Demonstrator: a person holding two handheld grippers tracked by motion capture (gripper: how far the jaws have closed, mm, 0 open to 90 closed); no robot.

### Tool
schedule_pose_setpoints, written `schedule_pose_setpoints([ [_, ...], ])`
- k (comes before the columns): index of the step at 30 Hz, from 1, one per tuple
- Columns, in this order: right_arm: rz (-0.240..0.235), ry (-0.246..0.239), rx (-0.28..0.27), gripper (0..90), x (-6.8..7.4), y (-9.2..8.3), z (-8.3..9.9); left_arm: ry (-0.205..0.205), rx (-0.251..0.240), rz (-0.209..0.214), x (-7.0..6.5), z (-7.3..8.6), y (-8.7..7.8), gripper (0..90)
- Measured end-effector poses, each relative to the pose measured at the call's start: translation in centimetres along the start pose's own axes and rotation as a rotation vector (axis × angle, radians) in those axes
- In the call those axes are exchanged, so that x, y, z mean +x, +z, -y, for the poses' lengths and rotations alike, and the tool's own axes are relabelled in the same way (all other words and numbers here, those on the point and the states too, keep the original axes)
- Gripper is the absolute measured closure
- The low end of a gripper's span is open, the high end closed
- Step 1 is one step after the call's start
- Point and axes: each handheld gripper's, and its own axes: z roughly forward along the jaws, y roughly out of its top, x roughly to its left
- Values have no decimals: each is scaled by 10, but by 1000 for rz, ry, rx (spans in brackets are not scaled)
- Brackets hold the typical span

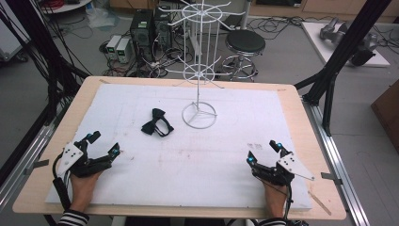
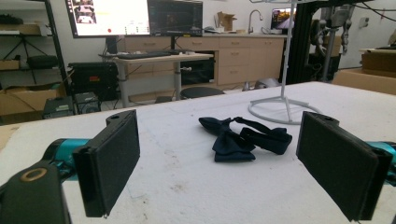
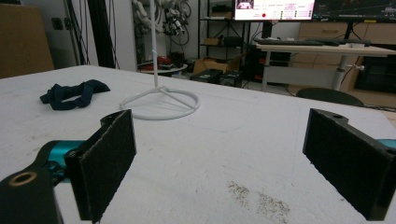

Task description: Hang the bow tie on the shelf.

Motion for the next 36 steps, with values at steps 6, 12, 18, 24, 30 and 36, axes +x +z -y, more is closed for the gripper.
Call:
schedule_pose_setpoints([
  [6, 0, 1, -1, 86, 0, 0, 0, 2, 2, -2, 0, 0, 0, 138],
  [12, 4, -9, -5, 86, 0, 0, 0, -4, 1, -4, 0, 0, 0, 139],
  [18, 8, 0, 1, 86, 0, 0, 0, -2, 7, -4, 0, 0, 1, 138],
  [24, 6, -2, 0, 86, 0, 0, 0, -14, 51, -10, 1, -2, 5, 138],
  [30, 8, -4, 4, 86, 1, 0, 0, 1, 78, -5, 1, -5, 9, 138],
  [36, 10, -10, 7, 86, 1, 1, 0, 9, 108, 17, 3, -16, 17, 138],
])
